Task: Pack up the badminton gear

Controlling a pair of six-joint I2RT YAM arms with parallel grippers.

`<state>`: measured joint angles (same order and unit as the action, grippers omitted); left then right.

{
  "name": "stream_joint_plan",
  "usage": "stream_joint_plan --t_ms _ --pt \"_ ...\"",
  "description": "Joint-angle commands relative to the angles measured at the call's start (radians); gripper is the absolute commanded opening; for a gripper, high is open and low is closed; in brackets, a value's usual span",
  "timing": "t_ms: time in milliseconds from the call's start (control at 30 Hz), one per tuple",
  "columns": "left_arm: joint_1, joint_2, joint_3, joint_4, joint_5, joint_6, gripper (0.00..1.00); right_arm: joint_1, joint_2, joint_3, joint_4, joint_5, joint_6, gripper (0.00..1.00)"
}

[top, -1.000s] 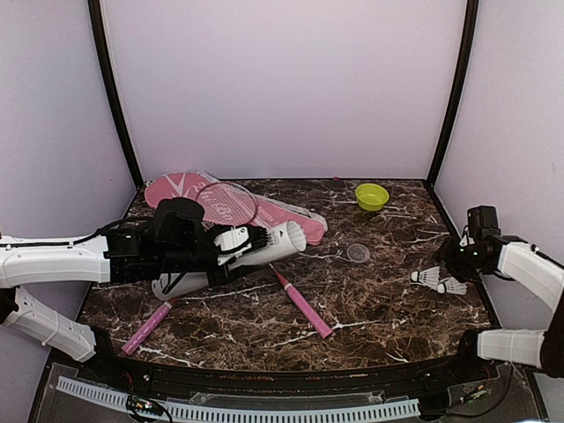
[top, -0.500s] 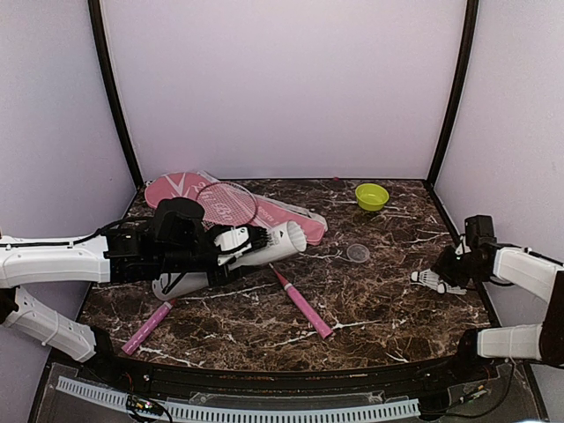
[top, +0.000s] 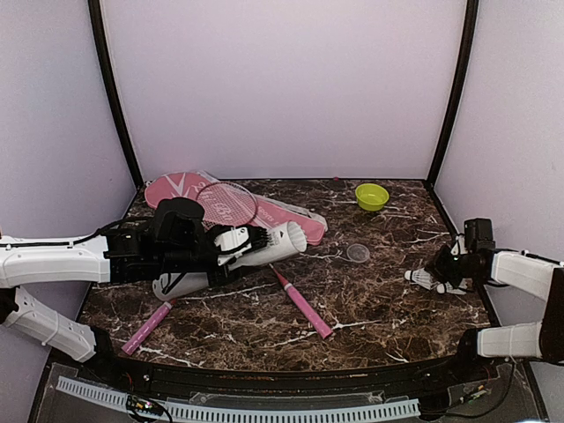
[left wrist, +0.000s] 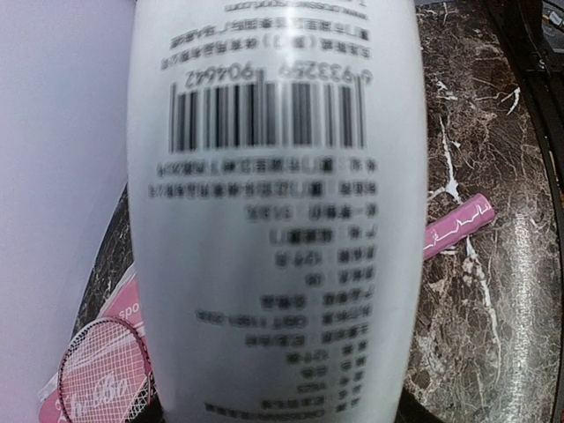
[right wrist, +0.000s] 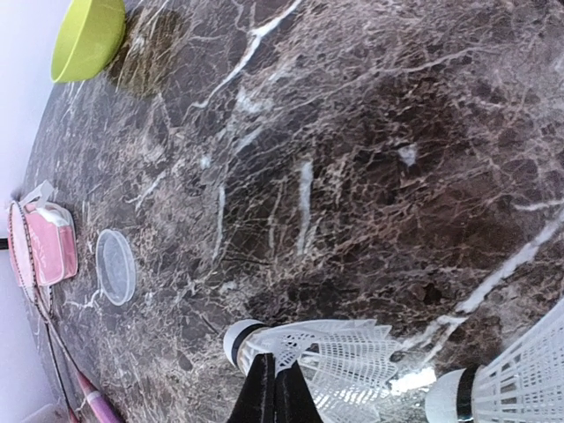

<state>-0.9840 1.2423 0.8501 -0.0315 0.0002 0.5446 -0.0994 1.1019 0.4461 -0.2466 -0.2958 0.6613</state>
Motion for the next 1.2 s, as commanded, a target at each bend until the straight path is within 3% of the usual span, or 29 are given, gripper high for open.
stream_joint_plan --t_ms 0,267,500,700,933,1167 --pt "0.004 -0.023 0.009 0.027 0.014 -0.003 0.56 -0.002 0.006 -0.02 0.074 -0.074 0.02 0.0" --pt "0.004 -0.017 0.008 0.03 0.022 -0.008 0.56 0.073 -0.147 0.048 0.085 -0.2 -0.018 0.0" --pt "0.004 -0.005 0.015 0.023 0.038 -0.015 0.56 0.313 -0.274 0.238 0.089 -0.241 -0.015 0.0" --pt "0.004 -0.001 0.015 0.022 0.036 -0.016 0.56 0.603 -0.217 0.372 0.162 -0.168 0.019 0.0" --pt "0.004 0.005 0.015 0.022 0.032 -0.015 0.56 0.888 -0.029 0.532 0.198 -0.107 -0.021 0.0" --pt "0.004 -0.003 0.015 0.022 0.029 -0.014 0.56 0.985 0.079 0.586 0.196 -0.085 -0.052 0.0"
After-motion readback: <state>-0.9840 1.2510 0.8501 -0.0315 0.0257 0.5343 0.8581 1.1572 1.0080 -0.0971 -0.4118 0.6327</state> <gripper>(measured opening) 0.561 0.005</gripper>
